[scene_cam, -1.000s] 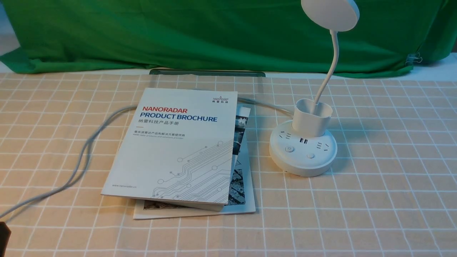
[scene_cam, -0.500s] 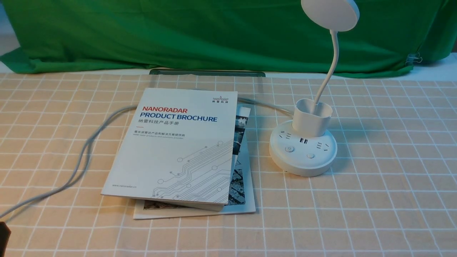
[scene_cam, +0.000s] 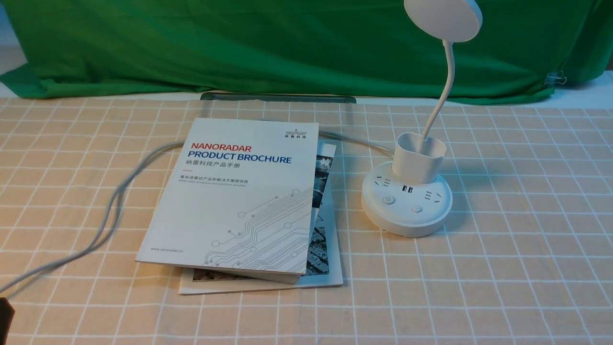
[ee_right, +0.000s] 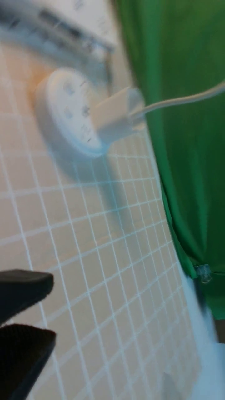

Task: Turn on the table lamp on the light coffee tablecloth with your hand.
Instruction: 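Press the button on the base of the white desk lamp with the right gripper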

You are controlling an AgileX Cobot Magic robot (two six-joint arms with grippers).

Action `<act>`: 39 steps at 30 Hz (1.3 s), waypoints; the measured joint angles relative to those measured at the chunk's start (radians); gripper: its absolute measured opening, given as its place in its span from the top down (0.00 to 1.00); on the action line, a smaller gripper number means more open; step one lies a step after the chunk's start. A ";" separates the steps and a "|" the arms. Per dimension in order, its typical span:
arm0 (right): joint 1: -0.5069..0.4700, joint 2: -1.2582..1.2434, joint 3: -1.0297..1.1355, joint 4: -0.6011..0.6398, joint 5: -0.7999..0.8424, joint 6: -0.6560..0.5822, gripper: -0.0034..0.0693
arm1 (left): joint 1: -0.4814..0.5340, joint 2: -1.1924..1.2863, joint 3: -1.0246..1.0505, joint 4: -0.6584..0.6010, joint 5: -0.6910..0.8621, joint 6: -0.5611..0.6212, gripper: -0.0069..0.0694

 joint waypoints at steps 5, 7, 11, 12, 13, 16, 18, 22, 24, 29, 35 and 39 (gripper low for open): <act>0.000 0.000 0.000 0.101 -0.001 0.419 0.63 | 0.000 0.000 0.000 0.000 0.000 0.000 0.88; 0.000 0.000 0.000 0.123 -0.001 0.619 0.63 | 0.000 0.000 0.000 0.000 0.000 0.000 0.88; 0.000 0.000 0.000 0.129 -0.001 0.630 0.63 | 0.000 0.000 0.000 0.000 0.000 0.000 0.88; 0.000 0.000 0.000 0.129 -0.002 0.619 0.63 | 0.000 0.000 0.000 0.000 0.000 0.000 0.88; 0.000 0.000 0.000 0.129 -0.004 0.595 0.63 | 0.000 0.000 0.000 0.000 0.000 0.000 0.88; 0.002 0.000 0.000 0.133 -0.023 0.510 0.63 | 0.000 0.000 0.000 0.000 0.000 0.000 0.88; 0.017 0.000 -0.005 0.133 -0.038 0.423 0.63 | 0.000 0.000 0.000 0.000 0.000 0.000 0.88; 0.076 0.048 -0.156 0.133 -0.007 0.090 0.69 | 0.000 0.000 0.000 0.000 0.000 0.000 0.88; 0.107 0.120 -0.269 0.134 0.038 -0.089 0.80 | 0.000 0.000 0.000 0.000 0.000 0.000 0.88; 0.156 0.411 -0.599 0.134 0.219 -0.530 0.91 | 0.000 0.000 0.000 0.000 -0.001 0.000 0.88; 0.180 0.798 -0.902 0.134 0.472 -0.797 0.92 | 0.000 0.000 0.000 0.000 -0.001 0.000 0.88; 0.225 1.027 -1.011 0.133 0.558 -0.818 0.92 | 0.000 0.000 0.000 0.000 -0.001 0.000 0.88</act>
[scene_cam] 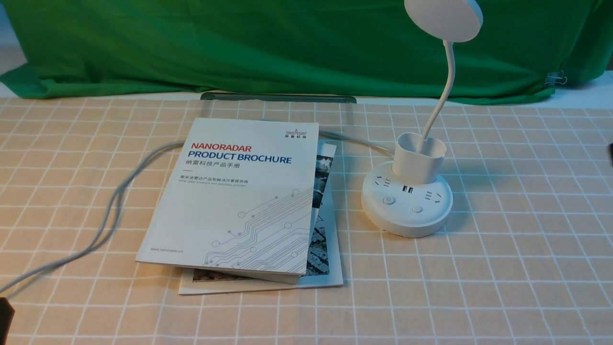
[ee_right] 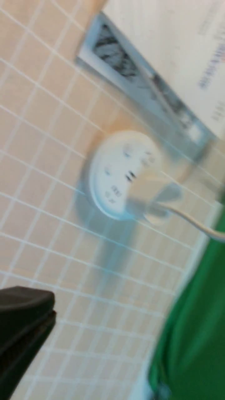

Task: Turn on the table lamp on the light coffee tablecloth with your hand.
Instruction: 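Press the button on the base of the white desk lamp with the right gripper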

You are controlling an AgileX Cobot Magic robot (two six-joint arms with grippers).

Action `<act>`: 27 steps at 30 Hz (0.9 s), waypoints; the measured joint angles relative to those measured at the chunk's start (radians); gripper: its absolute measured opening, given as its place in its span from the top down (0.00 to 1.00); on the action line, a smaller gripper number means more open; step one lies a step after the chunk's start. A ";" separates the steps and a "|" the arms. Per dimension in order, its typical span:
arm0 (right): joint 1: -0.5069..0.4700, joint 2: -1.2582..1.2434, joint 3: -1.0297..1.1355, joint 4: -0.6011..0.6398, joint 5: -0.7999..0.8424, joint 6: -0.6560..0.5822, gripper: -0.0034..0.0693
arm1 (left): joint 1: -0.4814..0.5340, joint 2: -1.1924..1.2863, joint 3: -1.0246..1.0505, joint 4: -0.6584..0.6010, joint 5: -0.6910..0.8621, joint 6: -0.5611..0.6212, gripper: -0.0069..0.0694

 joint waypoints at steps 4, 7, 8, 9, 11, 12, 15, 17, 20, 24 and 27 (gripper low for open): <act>0.093 0.221 -0.063 -0.019 0.003 -0.006 0.92 | 0.000 0.000 0.000 0.000 0.000 0.000 0.88; 0.164 0.371 -0.107 -0.048 -0.031 -0.008 0.92 | 0.000 0.000 0.000 0.000 0.000 0.000 0.88; 0.167 0.389 -0.111 -0.053 -0.033 -0.008 0.92 | 0.000 0.000 0.000 0.000 0.000 0.000 0.88; 0.185 0.463 -0.125 -0.061 -0.063 0.000 0.92 | 0.000 0.000 0.000 0.000 0.000 0.000 0.88; 0.193 0.543 -0.133 -0.069 -0.106 0.007 0.92 | 0.000 0.000 0.000 0.000 0.000 0.000 0.88; 0.193 0.565 -0.135 -0.070 -0.124 0.008 0.92 | 0.000 0.000 0.000 0.000 0.000 0.000 0.88; 0.193 0.648 -0.136 -0.074 -0.195 0.008 0.92 | 0.000 0.000 0.000 0.000 0.000 0.000 0.88; 0.193 0.686 -0.136 -0.074 -0.238 0.009 0.92 | 0.000 0.000 0.000 0.000 0.000 0.000 0.88; 0.193 0.726 -0.136 -0.074 -0.304 0.009 0.92 | 0.000 0.000 0.000 0.000 0.000 0.000 0.88; 0.193 0.760 -0.136 -0.075 -0.350 0.009 0.91 | 0.000 0.000 0.000 0.000 0.000 0.000 0.88; 0.193 0.781 -0.137 -0.075 -0.373 0.009 0.91 | 0.000 0.000 0.000 0.000 0.000 0.000 0.88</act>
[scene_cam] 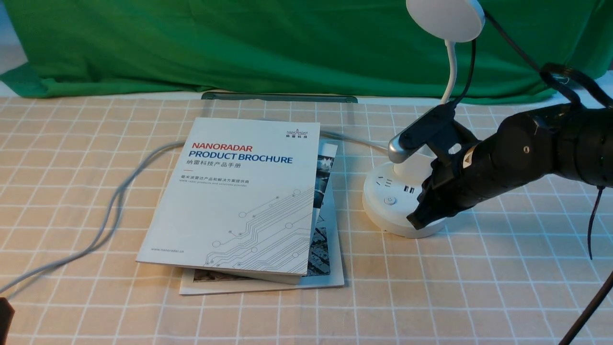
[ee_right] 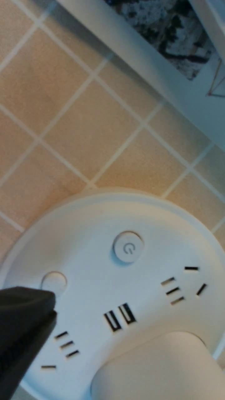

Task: Turn on the table lamp on the light coffee tablecloth with your hand.
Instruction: 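Press the button on the base of the white desk lamp with the right gripper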

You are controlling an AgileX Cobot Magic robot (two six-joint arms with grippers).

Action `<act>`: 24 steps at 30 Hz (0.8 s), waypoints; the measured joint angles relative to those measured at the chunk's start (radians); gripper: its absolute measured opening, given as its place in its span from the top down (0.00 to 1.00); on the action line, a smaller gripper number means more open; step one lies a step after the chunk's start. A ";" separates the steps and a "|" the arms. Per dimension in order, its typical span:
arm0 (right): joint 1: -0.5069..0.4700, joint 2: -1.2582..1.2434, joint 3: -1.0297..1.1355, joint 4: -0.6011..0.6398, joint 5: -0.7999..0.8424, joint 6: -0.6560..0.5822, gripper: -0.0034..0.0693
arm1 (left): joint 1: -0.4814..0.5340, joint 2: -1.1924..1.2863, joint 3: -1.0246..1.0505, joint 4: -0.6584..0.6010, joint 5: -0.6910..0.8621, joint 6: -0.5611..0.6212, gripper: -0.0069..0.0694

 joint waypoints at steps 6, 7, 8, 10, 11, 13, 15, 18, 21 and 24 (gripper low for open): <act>0.000 0.024 0.000 -0.001 -0.060 0.002 0.91 | 0.000 0.000 0.000 0.000 0.000 0.000 0.88; 0.000 0.029 0.000 -0.001 -0.067 0.003 0.91 | 0.000 0.000 0.000 0.000 0.000 0.000 0.88; 0.000 0.033 0.000 -0.001 -0.071 0.003 0.91 | 0.000 0.000 0.000 0.000 0.000 0.000 0.88; 0.000 0.041 0.000 -0.001 -0.075 0.003 0.91 | 0.000 0.000 0.000 0.000 0.000 0.000 0.88; 0.000 0.050 0.000 -0.001 -0.076 0.003 0.91 | 0.000 0.000 0.000 0.000 0.000 0.000 0.88; 0.000 0.057 0.000 0.000 -0.087 0.003 0.91 | 0.000 0.000 0.000 0.000 0.000 0.000 0.88; 0.000 0.061 -0.001 0.000 -0.097 0.003 0.91 | 0.000 0.000 0.000 0.000 0.000 0.000 0.88; 0.000 0.066 -0.003 0.000 -0.098 0.003 0.91 | 0.000 0.000 0.000 0.000 0.000 0.000 0.88; 0.001 0.081 -0.010 0.000 -0.107 0.003 0.91 | 0.000 0.000 0.000 0.000 0.000 0.000 0.88; 0.001 0.082 -0.010 0.000 -0.105 0.003 0.91 | 0.000 0.000 0.000 0.000 0.000 0.000 0.88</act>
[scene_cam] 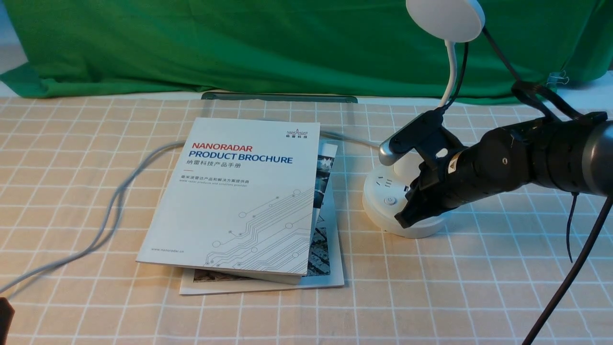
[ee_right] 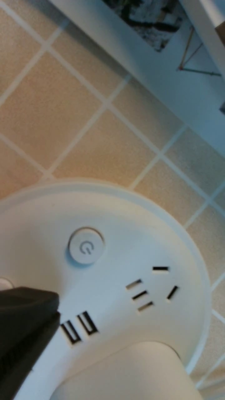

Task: Turn on the table lamp on the light coffee tablecloth with your hand.
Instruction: 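Press the button on the base of the white desk lamp with the right gripper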

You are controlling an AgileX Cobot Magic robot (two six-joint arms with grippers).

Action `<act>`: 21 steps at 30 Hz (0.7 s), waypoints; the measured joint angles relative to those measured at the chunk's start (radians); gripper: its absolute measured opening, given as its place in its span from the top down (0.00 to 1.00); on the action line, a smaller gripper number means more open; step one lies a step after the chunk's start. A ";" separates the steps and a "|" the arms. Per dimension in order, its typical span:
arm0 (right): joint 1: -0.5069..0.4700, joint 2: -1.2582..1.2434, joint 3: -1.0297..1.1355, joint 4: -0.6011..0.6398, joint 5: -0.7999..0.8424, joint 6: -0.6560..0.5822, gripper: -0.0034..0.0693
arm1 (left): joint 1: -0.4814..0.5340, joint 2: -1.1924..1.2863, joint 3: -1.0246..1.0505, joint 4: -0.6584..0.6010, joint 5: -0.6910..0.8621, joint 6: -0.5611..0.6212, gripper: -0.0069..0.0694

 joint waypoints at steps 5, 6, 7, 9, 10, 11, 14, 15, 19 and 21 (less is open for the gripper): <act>0.000 0.000 -0.001 0.000 0.001 0.000 0.91 | 0.000 0.000 0.000 0.000 0.000 0.000 0.88; 0.000 0.000 -0.001 0.000 0.001 0.000 0.91 | 0.000 0.000 0.000 0.000 0.000 0.000 0.88; 0.000 0.000 -0.001 0.000 0.001 0.000 0.91 | 0.000 0.000 0.000 0.000 0.000 0.000 0.88; 0.000 -0.003 -0.001 0.000 0.001 0.000 0.91 | 0.000 0.000 0.000 0.000 0.000 0.000 0.88; 0.000 -0.005 -0.001 0.000 0.001 0.000 0.91 | 0.000 0.000 0.000 0.000 0.000 0.000 0.88; 0.000 -0.013 0.000 0.000 0.008 0.000 0.91 | 0.000 0.000 0.000 0.000 0.000 0.000 0.88; 0.000 -0.031 0.003 0.000 0.028 0.002 0.91 | 0.000 0.000 0.000 0.000 0.000 0.000 0.88; 0.000 -0.037 0.002 0.000 0.032 0.002 0.91 | 0.000 0.000 0.000 0.000 0.000 0.000 0.88; 0.000 -0.048 0.002 0.000 0.038 0.019 0.91 | 0.000 0.000 0.000 0.000 0.000 0.000 0.88; 0.000 -0.048 0.002 -0.001 0.041 0.024 0.91 | 0.000 0.000 0.000 0.000 0.000 0.000 0.88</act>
